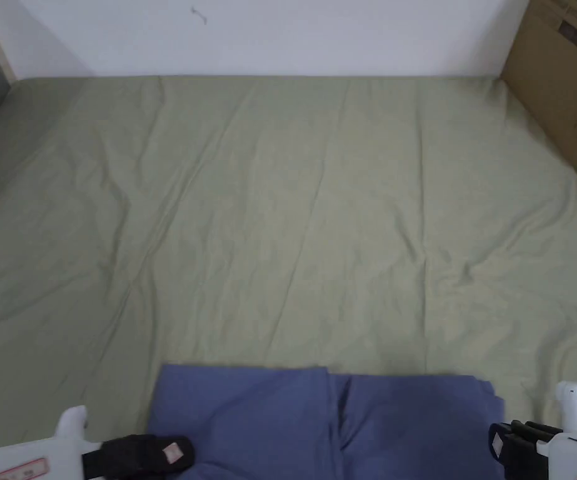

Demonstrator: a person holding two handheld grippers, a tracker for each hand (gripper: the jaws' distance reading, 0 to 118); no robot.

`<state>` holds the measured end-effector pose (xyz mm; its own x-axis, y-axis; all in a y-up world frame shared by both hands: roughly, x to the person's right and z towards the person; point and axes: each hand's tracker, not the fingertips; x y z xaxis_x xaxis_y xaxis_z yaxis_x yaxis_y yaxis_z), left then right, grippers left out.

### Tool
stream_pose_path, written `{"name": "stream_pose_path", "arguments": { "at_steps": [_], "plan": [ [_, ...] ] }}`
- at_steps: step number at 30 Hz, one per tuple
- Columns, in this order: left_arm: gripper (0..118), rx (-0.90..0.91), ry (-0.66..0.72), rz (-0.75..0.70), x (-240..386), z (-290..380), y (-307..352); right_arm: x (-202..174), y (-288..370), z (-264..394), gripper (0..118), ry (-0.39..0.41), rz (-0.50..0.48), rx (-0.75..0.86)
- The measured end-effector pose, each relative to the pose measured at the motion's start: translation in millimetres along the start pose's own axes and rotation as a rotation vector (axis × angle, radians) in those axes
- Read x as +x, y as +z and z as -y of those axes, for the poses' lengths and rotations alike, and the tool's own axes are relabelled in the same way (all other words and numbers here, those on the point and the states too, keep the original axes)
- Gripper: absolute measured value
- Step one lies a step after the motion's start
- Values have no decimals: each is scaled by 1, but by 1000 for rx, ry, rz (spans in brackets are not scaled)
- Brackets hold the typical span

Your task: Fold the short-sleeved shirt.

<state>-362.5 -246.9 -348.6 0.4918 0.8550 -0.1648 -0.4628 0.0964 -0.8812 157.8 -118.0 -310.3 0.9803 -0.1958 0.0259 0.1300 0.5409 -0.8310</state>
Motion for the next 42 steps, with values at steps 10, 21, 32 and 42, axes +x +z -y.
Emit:
{"name": "stream_pose_path", "arguments": {
  "at_steps": [10, 21, 32, 42],
  "plan": [
    [9, 136, -197, -97, 88, 6, 42, 9, -5, 9, 4, -20, -24, -25],
    [9, -34, -583, -55, 250, 50, -70, 54, 10, 17, 4, -118, 2, 13],
    [103, -333, -556, -207, 244, 99, -227, 114, 20, 35, 4, -293, 79, 19],
    [8, -111, -470, -174, 239, 67, -155, 130, 17, 42, 4, -346, 99, 12]
  ]
}}
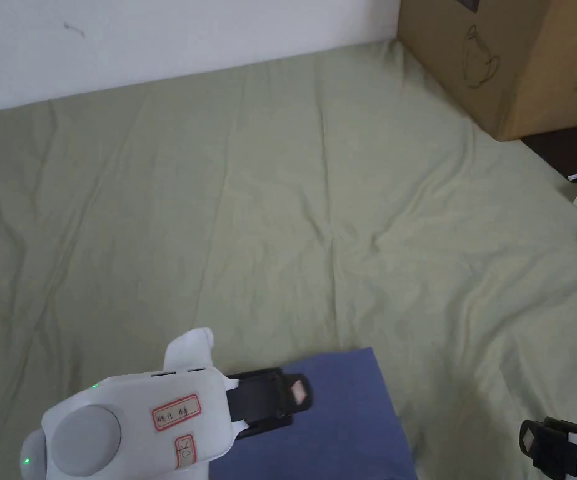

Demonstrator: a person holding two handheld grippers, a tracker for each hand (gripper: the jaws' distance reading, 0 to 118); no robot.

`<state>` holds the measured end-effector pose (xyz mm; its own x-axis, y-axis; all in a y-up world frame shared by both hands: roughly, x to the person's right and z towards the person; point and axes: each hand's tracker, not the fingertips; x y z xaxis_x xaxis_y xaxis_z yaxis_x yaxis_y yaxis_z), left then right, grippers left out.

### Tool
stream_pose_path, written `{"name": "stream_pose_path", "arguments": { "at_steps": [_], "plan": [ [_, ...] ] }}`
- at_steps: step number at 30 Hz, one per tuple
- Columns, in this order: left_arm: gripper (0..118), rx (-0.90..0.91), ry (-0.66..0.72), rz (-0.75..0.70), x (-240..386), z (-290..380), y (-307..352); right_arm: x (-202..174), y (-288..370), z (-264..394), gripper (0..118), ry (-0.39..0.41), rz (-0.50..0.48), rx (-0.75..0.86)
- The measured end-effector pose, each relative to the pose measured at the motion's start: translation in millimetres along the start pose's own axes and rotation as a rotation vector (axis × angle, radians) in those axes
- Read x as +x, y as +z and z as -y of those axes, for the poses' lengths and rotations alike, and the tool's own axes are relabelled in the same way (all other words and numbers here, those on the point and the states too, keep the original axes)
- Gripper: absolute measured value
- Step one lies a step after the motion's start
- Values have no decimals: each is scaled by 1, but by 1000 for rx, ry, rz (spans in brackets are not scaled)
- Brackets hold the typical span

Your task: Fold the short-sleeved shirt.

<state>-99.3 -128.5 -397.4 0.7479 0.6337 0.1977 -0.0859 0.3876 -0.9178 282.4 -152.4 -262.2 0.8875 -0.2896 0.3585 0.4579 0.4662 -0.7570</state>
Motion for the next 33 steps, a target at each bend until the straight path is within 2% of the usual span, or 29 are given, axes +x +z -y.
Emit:
{"name": "stream_pose_path", "arguments": {
  "at_steps": [2, 6, 8, 12, 16, 18, 20, 24, 28, 29, 30, 31, 32, 33],
  "plan": [
    [4, -38, -35, -81, -6, 5, -12, -2, -2, -1, 4, 7, -6, -3],
    [1, -105, 37, 50, -12, 24, -49, -6, -3, 0, 4, 11, -18, -6],
    [0, -155, 16, 103, 0, 37, -67, -7, -2, 1, 4, 15, -22, -7],
    [0, -290, -123, 59, 27, 63, -99, -8, -2, 2, 4, 29, -12, -14],
    [0, -333, -98, 107, 34, 75, -117, -13, 1, 3, 4, 32, -12, -15],
    [0, -343, -118, 108, 37, 78, -119, -21, 3, 3, 4, 61, -19, -22],
    [0, -335, -131, 112, 40, 77, -110, -31, 5, 1, 4, 89, -36, -17],
    [0, -203, -104, 170, 26, 60, -67, -60, 5, -6, 4, 169, -91, -10],
    [0, -46, 3, 143, -17, 38, -12, -97, -12, -12, 4, 293, -139, -27],
    [7, -14, 37, 130, -32, 35, 2, -106, -20, -14, 4, 333, -155, -34],
    [19, 19, 66, 117, -45, 33, 14, -115, -28, -14, 4, 364, -169, -42],
    [39, 54, 99, 100, -59, 30, 23, -125, -35, -14, 4, 393, -184, -50],
    [63, 72, 114, 74, -71, 29, 31, -134, -43, -14, 4, 420, -199, -65],
    [69, 76, 130, 45, -81, 29, 37, -141, -51, -13, 4, 438, -201, -81]
  ]
}}
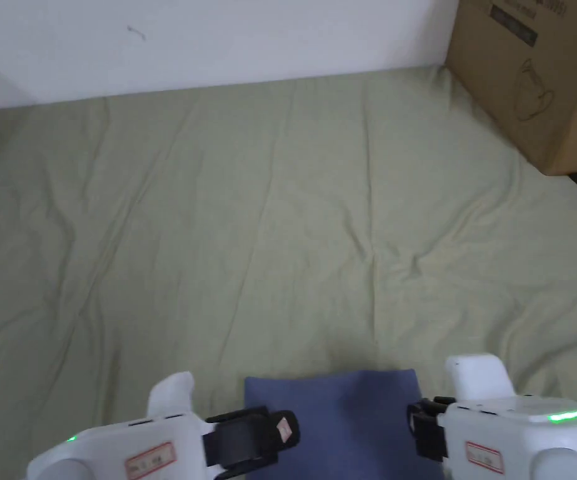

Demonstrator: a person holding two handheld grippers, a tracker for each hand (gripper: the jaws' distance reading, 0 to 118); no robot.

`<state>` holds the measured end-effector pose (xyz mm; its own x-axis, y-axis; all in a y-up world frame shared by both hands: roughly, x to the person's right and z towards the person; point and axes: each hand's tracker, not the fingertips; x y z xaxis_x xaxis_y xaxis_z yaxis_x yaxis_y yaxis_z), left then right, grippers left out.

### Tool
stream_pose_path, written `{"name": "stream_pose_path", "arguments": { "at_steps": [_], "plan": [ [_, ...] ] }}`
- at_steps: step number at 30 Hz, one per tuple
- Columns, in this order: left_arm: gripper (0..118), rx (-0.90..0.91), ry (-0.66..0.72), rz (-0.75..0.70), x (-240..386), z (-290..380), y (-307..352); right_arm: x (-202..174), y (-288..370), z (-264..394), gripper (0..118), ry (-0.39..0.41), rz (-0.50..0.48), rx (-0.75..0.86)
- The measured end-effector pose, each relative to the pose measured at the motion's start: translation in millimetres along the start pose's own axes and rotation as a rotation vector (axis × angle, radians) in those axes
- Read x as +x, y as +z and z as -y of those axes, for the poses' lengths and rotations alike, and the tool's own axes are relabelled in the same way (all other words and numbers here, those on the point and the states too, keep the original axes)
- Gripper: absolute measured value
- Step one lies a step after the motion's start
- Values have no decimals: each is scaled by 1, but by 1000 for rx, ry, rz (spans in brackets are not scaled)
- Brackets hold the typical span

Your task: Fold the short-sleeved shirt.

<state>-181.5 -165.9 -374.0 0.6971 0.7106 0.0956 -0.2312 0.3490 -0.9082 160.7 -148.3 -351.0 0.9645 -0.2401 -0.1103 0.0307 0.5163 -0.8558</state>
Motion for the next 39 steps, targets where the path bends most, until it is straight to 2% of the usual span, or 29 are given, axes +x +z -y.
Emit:
{"name": "stream_pose_path", "arguments": {
  "at_steps": [2, 4, 9, 11, 16, 17, 18, 19, 20, 22, 28, 31, 35, 39],
  "plan": [
    [74, 12, 28, -27, -17, -4, 7, -6, -21, -3, 4, 33, -5, -37],
    [76, 21, 61, -15, -34, -5, 7, -7, -43, -3, 4, 26, 64, -111],
    [76, -81, 170, 70, -64, -7, -22, 2, -52, 0, 4, 2, 37, -119],
    [76, -122, 189, 133, -71, -7, -41, 3, -50, -2, 4, 0, 34, -119],
    [76, -183, 390, 362, -86, -4, -83, 3, -49, 0, 4, -8, 43, -124],
    [73, -200, 373, 365, -84, -4, -88, 3, -50, -1, 4, -9, 47, -126],
    [62, -200, 330, 332, -82, -3, -90, 2, -50, -1, 4, -6, 49, -126],
    [44, -218, 279, 281, -79, -4, -91, 1, -50, -2, 4, -1, 54, -128],
    [35, -227, 245, 221, -79, -5, -91, -1, -48, -2, 4, 4, 60, -131],
    [33, -222, 266, 296, -83, -5, -86, -3, -46, -5, 4, 2, 60, -131],
    [29, -217, 196, 253, -96, -32, -51, -21, -33, -21, 4, 13, 49, -85],
    [29, -144, 105, 159, -116, -61, 3, -31, -32, -28, 4, 39, 39, -75],
    [29, -97, 16, -155, -158, -114, 83, -46, -36, -30, 4, 77, 37, -80],
    [29, -94, 5, -437, -206, -159, 156, -60, -38, -27, 4, 110, 34, -100]
  ]
}}
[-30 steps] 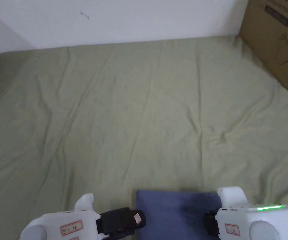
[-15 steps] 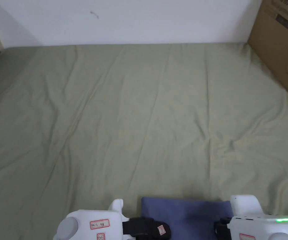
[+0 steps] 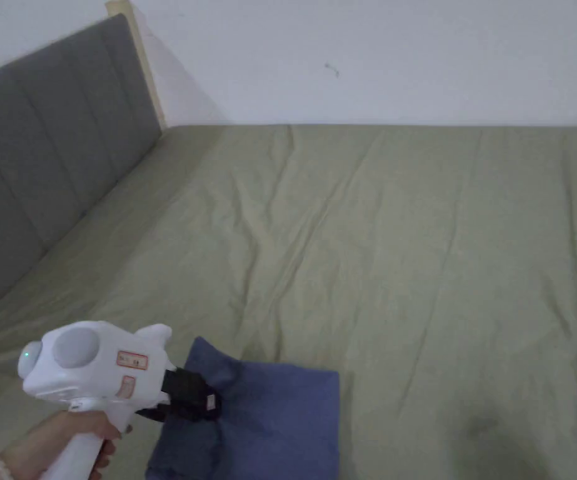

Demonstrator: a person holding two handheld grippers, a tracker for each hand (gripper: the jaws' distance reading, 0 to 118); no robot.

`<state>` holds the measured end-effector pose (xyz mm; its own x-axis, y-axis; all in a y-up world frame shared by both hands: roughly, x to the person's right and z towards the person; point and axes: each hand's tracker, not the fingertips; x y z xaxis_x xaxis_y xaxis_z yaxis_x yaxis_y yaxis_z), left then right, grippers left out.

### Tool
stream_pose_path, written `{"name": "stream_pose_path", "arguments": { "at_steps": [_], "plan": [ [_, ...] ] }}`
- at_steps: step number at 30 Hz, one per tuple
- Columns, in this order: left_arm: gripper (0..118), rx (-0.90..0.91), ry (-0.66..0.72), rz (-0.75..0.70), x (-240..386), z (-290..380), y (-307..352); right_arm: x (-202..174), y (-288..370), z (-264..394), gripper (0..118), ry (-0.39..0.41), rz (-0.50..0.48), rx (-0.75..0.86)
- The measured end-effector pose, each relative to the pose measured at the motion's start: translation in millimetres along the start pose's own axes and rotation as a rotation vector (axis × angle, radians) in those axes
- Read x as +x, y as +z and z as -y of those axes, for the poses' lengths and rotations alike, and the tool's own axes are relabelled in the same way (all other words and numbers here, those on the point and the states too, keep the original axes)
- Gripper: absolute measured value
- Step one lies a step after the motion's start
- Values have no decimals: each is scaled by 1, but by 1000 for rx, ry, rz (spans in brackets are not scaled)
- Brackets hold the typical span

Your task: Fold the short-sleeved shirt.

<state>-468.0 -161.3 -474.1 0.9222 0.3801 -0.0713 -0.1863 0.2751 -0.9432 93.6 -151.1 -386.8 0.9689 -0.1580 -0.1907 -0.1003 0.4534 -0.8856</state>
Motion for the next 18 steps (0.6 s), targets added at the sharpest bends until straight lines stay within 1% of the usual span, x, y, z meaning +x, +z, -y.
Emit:
{"name": "stream_pose_path", "arguments": {
  "at_steps": [2, 3, 4, 6, 8, 9, 10, 12, 13, 14, 16, 18],
  "plan": [
    [29, 12, 20, -174, -34, -16, 20, -6, 0, 1, 4, 16, 16, -15],
    [29, -32, -22, -275, -42, -25, 28, -7, -1, 3, 4, 20, 25, -22],
    [29, -57, -34, -394, -52, -32, 36, -7, -3, 3, 4, 18, 38, -39],
    [29, -55, -75, -588, -72, -44, 47, -10, -3, 5, 4, -2, 58, -44],
    [29, -23, -47, -670, -88, -49, 54, -9, -5, 7, 4, -30, 54, -47],
    [29, -39, -75, -695, -95, -50, 55, -4, -7, 7, 4, -38, 51, -55],
    [33, -28, -64, -709, -101, -49, 56, -3, -8, 7, 4, -38, 52, -59],
    [75, -22, -31, -786, -107, -45, 57, -4, -9, 7, 4, -25, 67, -72],
    [91, 2, -27, -820, -109, -43, 58, -1, -10, 7, 4, -18, 76, -73],
    [99, 28, -30, -819, -108, -39, 61, 2, -12, 7, 4, -12, 79, -75],
    [97, 107, 1, -774, -107, -33, 72, 3, -11, 6, 4, -10, 75, -76],
    [97, 125, 56, -733, -102, -28, 79, -4, -6, 4, 4, -16, 67, -68]
  ]
}}
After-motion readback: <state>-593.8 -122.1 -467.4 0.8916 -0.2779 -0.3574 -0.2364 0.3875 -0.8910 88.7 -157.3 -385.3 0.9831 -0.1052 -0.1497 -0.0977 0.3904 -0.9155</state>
